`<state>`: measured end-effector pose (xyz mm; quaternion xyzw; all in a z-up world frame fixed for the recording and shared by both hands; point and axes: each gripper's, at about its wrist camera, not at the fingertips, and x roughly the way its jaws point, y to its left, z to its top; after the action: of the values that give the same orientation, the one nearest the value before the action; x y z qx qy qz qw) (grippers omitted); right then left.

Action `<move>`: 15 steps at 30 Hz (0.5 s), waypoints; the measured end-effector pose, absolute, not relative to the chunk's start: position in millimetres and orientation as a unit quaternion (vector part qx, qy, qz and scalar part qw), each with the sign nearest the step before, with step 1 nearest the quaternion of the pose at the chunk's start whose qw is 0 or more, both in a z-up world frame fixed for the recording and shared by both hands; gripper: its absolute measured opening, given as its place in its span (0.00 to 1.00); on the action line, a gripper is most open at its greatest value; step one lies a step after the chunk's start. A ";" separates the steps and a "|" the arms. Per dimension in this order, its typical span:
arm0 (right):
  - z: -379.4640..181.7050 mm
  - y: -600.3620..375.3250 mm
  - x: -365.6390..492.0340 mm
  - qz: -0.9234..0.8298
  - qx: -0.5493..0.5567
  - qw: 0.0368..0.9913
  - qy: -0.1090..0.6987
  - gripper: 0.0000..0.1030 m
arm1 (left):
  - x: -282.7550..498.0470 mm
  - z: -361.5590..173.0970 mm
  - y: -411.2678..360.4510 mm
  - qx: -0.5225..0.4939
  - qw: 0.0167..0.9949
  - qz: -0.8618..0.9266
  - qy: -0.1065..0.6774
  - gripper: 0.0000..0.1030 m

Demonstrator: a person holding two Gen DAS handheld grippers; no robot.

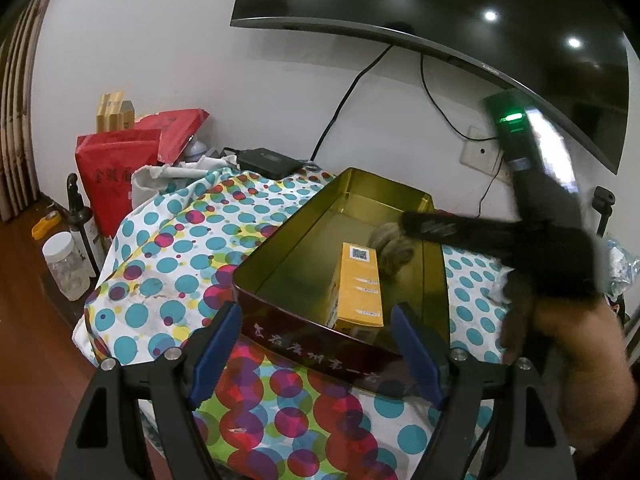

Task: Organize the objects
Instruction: 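Grasp the clear plastic bag with the left gripper while the right gripper grasps the brown figurine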

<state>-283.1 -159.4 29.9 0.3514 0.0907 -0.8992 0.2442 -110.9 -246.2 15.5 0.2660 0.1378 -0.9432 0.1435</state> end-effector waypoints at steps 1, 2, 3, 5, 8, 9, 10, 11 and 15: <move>35.3 -151.3 -280.0 -0.905 0.341 0.239 0.084 0.74 | -110.9 15.8 -245.5 0.265 0.144 -0.944 0.137 0.77; 40.3 -143.1 -277.8 -0.910 0.332 0.235 0.078 0.78 | -110.8 16.2 -244.1 0.264 0.142 -0.944 0.135 0.77; 46.1 -129.6 -274.7 -0.916 0.320 0.230 0.070 0.84 | -110.5 17.2 -242.5 0.262 0.140 -0.946 0.133 0.77; 52.1 -97.0 -270.0 -0.928 0.303 0.208 0.054 0.86 | -109.8 19.5 -236.6 0.255 0.135 -0.949 0.125 0.77; 47.0 -42.9 -266.2 -0.940 0.299 0.160 0.042 0.87 | -110.2 21.8 -220.9 0.252 0.120 -0.954 0.109 0.77; 42.9 -25.2 -265.5 -0.940 0.303 0.151 0.036 0.87 | -110.8 21.9 -213.7 0.253 0.112 -0.956 0.101 0.77; 38.0 -5.1 -264.3 -0.940 0.310 0.136 0.033 0.87 | -110.8 22.4 -206.8 0.253 0.106 -0.957 0.092 0.77; 34.6 9.6 -262.9 -0.941 0.312 0.125 0.031 0.87 | -110.9 23.1 -200.6 0.252 0.099 -0.959 0.086 0.77; 10.4 70.4 -249.7 -0.941 0.327 0.086 0.021 0.87 | -119.0 26.6 -172.9 0.248 0.068 -0.963 0.086 0.77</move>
<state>-249.7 70.4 10.4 0.3272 0.0214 -0.9408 0.0862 -119.0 -172.9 26.6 0.2478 0.0865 -0.9626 0.0678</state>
